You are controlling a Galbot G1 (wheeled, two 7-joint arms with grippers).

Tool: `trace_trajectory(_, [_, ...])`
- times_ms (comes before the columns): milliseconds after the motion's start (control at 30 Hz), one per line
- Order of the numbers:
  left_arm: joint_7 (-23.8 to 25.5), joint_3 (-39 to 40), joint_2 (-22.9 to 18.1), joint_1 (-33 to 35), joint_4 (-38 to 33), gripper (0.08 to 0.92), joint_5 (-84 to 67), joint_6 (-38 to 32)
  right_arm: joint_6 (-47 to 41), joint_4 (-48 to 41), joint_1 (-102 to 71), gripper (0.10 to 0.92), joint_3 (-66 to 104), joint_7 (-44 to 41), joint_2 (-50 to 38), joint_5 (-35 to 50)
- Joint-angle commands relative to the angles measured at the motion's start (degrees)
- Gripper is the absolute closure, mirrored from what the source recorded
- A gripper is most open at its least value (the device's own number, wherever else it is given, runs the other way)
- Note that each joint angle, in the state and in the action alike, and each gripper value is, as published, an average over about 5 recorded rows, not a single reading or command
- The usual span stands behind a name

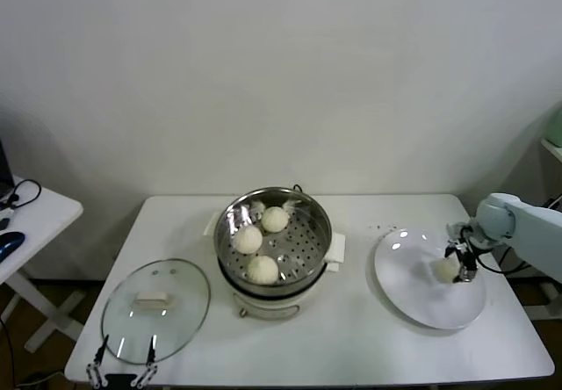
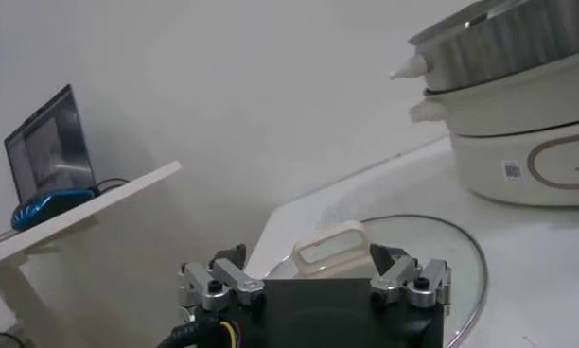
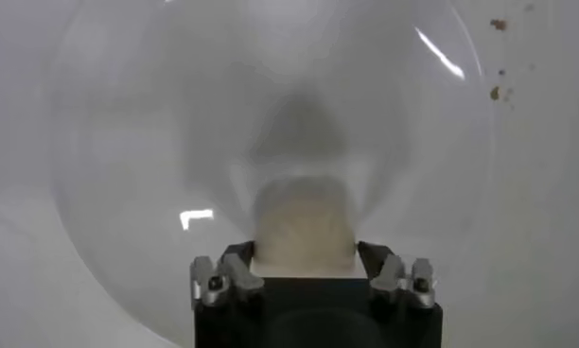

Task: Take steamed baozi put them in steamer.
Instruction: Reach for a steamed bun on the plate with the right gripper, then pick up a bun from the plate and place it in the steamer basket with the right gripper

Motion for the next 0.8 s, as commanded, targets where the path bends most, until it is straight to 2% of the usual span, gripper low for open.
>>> trace_trajectory(33, [-0.1, 0.0, 0.0, -0.1, 0.1, 0.177, 0.1, 0.0, -0.2, 2.4, 1.5, 0.348, 0.2, 0.0, -0.6, -0.5])
trace_trajectory(167, [-0.1, 0.0, 0.0, 0.0, 0.0, 0.177, 0.1, 0.0, -0.8, 8.4, 9.4, 0.439, -5.6, -1.5, -2.6, 2.9])
trace_trajectory(333, [-0.1, 0.1, 0.2, 0.1, -0.1, 0.177, 0.2, -0.1, -1.9, 19.0, 36.2, 0.468, -26.3, -3.3, -0.7, 16.1])
trace_trajectory(467, [-0.1, 0.3, 0.3, 0.2, -0.7, 0.177, 0.3, -0.1, -3.8, 25.6, 52.2, 0.473, -32.7, -5.5, 3.8, 26.3])
trace_trajectory(633, [0.1, 0.6, 0.6, 1.0, -2.4, 0.177, 0.0, 0.2, -5.0, 28.2, 61.5, 0.482, -28.8, -7.9, 11.0, 34.1])
trace_trajectory(800, [0.1, 0.8, 0.7, 1.1, -2.8, 0.177, 0.0, 0.1, -8.7, 32.3, 58.7, 0.490, -18.4, -6.3, 15.4, 38.7])
